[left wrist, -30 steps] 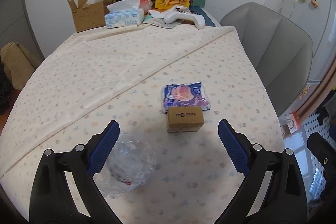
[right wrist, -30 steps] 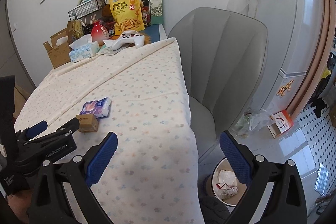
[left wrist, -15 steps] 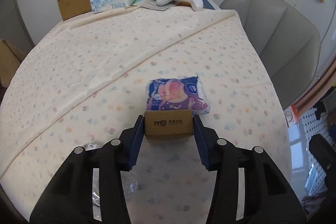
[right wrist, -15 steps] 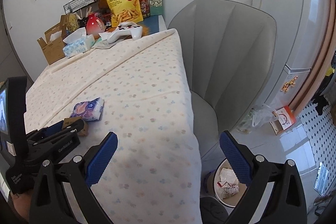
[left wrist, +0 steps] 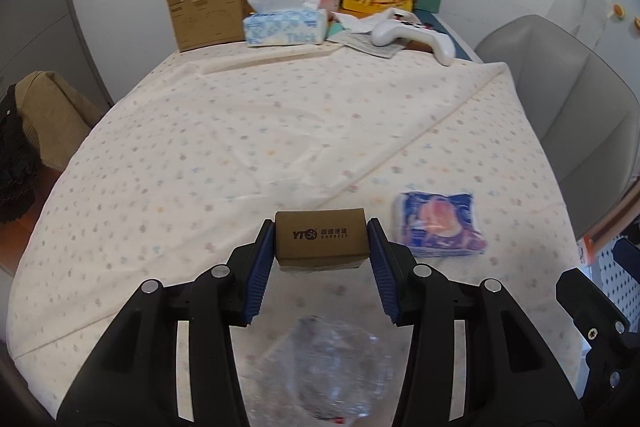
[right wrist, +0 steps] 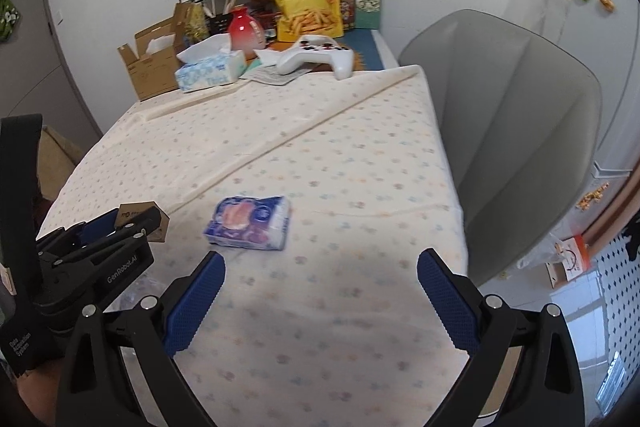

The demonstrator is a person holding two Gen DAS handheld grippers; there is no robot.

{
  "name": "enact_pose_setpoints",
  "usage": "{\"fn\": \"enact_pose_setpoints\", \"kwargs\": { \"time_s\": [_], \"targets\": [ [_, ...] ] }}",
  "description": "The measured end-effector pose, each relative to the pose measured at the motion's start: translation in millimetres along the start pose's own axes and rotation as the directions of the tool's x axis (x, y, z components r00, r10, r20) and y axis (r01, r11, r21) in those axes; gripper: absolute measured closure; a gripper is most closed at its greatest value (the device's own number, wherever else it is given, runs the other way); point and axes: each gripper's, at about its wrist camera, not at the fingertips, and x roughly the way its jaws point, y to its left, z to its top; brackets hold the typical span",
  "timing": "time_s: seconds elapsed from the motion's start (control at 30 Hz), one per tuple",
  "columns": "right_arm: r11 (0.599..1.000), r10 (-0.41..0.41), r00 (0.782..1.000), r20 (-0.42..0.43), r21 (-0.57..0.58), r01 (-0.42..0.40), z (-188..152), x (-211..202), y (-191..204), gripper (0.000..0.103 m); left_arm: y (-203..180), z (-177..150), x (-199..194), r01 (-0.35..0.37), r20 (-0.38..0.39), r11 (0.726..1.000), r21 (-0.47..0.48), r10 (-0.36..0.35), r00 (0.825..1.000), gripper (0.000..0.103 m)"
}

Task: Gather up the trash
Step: 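Close the right gripper on the blue-wrapped snack packet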

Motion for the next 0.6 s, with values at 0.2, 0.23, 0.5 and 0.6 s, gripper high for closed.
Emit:
{"fn": "enact_pose_setpoints", "kwargs": {
  "time_s": [0.2,0.23,0.5,0.6],
  "targets": [
    [0.999,0.043,0.999,-0.031,-0.015,-0.044,6.8,18.1,20.4,0.016,23.7,5.4,7.3,-0.023,-0.009,0.999,-0.029,0.022,1.000,0.056],
    [0.998,0.055,0.998,-0.043,-0.016,-0.055,8.1,23.7,23.3,0.019,26.3,6.6,8.5,-0.025,-0.008,0.999,-0.033,0.025,1.000,0.056],
    [0.996,0.091,0.990,-0.104,-0.015,-0.093,16.3,60.6,36.0,0.029,35.2,16.3,24.3,-0.027,-0.021,0.998,-0.051,0.026,0.999,0.056],
    [0.995,0.093,0.986,-0.137,-0.009,-0.095,17.6,76.7,37.6,0.032,35.9,17.6,35.0,-0.028,-0.042,0.998,-0.050,0.026,0.999,0.056]
  ]
}}
